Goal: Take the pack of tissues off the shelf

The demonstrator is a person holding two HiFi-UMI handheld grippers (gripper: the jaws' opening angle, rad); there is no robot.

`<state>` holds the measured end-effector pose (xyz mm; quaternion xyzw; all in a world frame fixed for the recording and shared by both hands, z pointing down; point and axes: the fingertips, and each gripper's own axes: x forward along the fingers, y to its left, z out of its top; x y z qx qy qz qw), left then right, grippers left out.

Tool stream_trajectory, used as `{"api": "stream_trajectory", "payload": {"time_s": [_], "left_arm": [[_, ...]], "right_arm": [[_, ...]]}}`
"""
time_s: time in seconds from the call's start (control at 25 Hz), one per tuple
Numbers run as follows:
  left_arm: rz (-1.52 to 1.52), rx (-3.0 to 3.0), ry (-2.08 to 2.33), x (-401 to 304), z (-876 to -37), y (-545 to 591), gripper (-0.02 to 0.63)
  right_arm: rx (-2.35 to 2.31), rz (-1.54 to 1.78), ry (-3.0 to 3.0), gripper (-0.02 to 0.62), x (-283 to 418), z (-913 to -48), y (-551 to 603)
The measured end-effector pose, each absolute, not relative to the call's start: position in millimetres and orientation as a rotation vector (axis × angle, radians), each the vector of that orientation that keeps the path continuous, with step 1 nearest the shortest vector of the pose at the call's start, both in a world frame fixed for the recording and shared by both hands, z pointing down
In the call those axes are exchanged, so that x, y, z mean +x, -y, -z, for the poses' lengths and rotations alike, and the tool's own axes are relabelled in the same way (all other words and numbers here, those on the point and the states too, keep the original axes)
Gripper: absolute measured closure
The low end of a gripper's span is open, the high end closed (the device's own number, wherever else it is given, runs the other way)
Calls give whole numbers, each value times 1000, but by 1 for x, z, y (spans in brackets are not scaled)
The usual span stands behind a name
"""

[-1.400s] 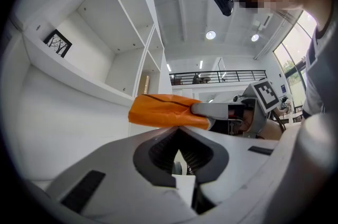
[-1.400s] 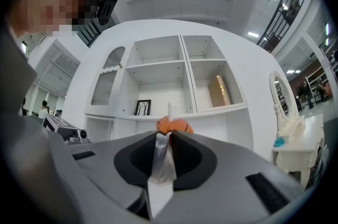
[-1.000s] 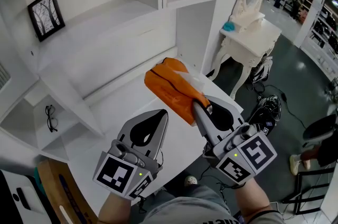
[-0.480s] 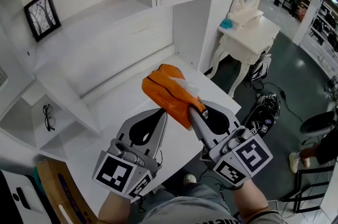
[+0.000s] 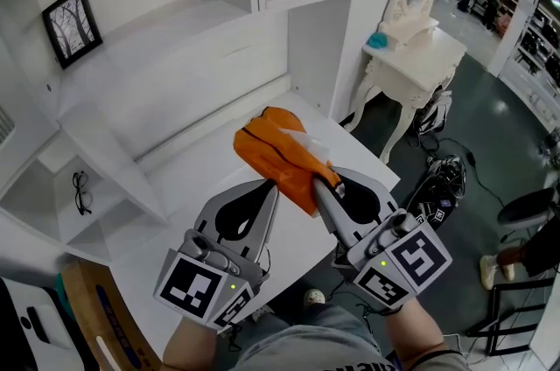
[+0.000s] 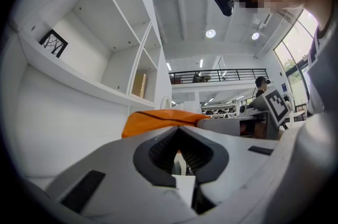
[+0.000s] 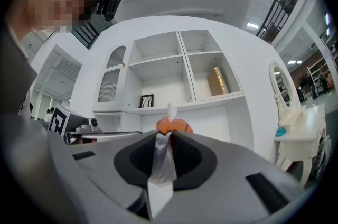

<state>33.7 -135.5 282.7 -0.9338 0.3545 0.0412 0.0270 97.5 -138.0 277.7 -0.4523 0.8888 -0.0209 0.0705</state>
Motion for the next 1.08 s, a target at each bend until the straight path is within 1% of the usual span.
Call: {"api": "stream_trajectory", "payload": {"time_s": [1.08], "left_arm": [[-112, -2872, -1104, 35, -278, 128, 568]], "right_arm": [[-1359, 37, -2680, 538, 96, -274, 132]]}}
